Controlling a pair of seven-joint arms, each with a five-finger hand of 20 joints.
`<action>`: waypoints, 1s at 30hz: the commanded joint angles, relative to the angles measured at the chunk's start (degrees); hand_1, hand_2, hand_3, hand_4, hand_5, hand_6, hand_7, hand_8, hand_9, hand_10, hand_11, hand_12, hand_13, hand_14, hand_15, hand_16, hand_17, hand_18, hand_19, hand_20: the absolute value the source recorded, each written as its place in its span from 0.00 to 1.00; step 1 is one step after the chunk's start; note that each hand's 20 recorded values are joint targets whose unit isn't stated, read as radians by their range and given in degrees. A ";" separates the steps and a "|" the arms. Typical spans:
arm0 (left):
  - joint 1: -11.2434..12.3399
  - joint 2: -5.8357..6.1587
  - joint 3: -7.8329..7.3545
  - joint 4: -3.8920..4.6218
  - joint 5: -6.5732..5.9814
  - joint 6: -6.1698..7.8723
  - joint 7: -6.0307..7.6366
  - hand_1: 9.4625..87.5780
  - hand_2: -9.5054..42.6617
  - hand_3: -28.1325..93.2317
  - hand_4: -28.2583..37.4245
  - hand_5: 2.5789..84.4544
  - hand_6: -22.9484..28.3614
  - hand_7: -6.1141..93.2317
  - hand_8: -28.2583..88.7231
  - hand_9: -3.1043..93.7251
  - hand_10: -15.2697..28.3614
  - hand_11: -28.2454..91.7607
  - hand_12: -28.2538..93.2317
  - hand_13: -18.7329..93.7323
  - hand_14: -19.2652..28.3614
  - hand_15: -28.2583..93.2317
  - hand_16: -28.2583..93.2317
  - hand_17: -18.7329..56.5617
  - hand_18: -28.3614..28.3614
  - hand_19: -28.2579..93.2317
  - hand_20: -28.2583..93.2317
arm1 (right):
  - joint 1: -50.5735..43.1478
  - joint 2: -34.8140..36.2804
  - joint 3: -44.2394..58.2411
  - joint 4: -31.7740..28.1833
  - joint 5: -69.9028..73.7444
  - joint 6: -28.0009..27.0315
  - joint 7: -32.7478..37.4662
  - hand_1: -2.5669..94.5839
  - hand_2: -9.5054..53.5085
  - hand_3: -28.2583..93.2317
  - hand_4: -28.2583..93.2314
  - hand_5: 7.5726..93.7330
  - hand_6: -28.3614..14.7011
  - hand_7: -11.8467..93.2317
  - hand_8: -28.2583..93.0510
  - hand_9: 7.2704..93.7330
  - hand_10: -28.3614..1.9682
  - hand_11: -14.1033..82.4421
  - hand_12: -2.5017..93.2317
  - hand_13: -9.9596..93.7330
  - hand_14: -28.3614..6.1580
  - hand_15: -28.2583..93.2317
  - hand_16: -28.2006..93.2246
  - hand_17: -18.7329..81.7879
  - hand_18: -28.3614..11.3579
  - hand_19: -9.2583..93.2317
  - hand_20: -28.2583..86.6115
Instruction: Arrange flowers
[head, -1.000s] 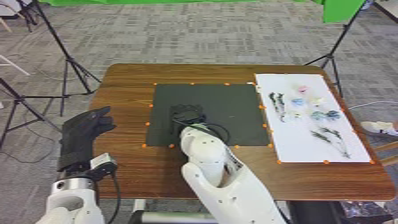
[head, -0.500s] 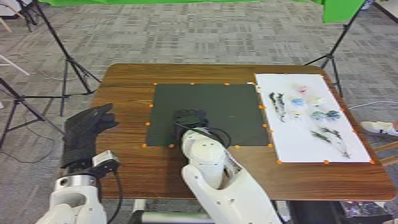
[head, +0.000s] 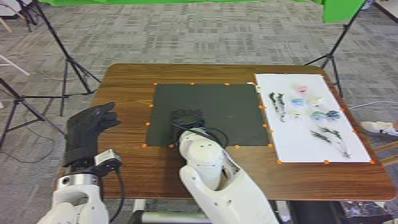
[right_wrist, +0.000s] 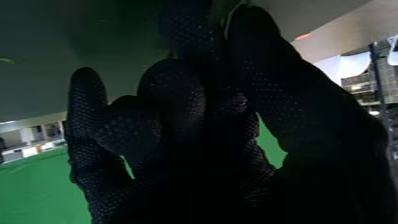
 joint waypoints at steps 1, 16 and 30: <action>0.02 -1.01 0.05 0.18 0.93 -1.08 -0.80 0.25 0.34 0.88 0.17 0.64 0.78 0.28 0.16 0.51 0.92 0.68 0.35 0.52 1.00 0.93 0.06 0.26 0.99 0.74 0.61 | -0.78 -0.88 -0.23 0.10 -2.45 -0.33 -1.59 0.55 0.00 0.86 0.04 0.88 0.56 0.42 0.40 0.77 0.41 0.78 0.43 0.73 0.28 0.91 0.50 0.33 0.02 0.85 0.38; -0.11 -1.30 -0.08 0.32 1.22 -1.55 -0.98 0.25 0.35 0.88 0.17 0.65 0.78 0.28 0.15 0.51 0.93 0.68 0.35 0.53 1.00 0.93 0.06 0.26 0.99 0.74 0.61 | -1.00 0.37 -0.92 0.31 -6.92 -0.08 -3.71 0.51 0.00 0.85 0.04 0.83 0.56 0.43 0.38 0.73 0.37 0.78 0.42 0.70 0.25 0.91 0.49 0.30 0.02 0.84 0.39; -0.06 -1.39 0.18 0.45 0.95 -1.31 -0.67 0.25 0.35 0.88 0.17 0.65 0.78 0.28 0.15 0.52 0.93 0.68 0.35 0.53 1.00 0.93 0.06 0.26 0.99 0.74 0.61 | -1.78 -0.01 -0.31 -0.01 -8.57 0.26 -6.62 0.51 0.00 0.85 0.03 0.80 0.54 0.42 0.37 0.69 0.37 0.77 0.43 0.67 0.24 0.91 0.49 0.28 0.02 0.82 0.40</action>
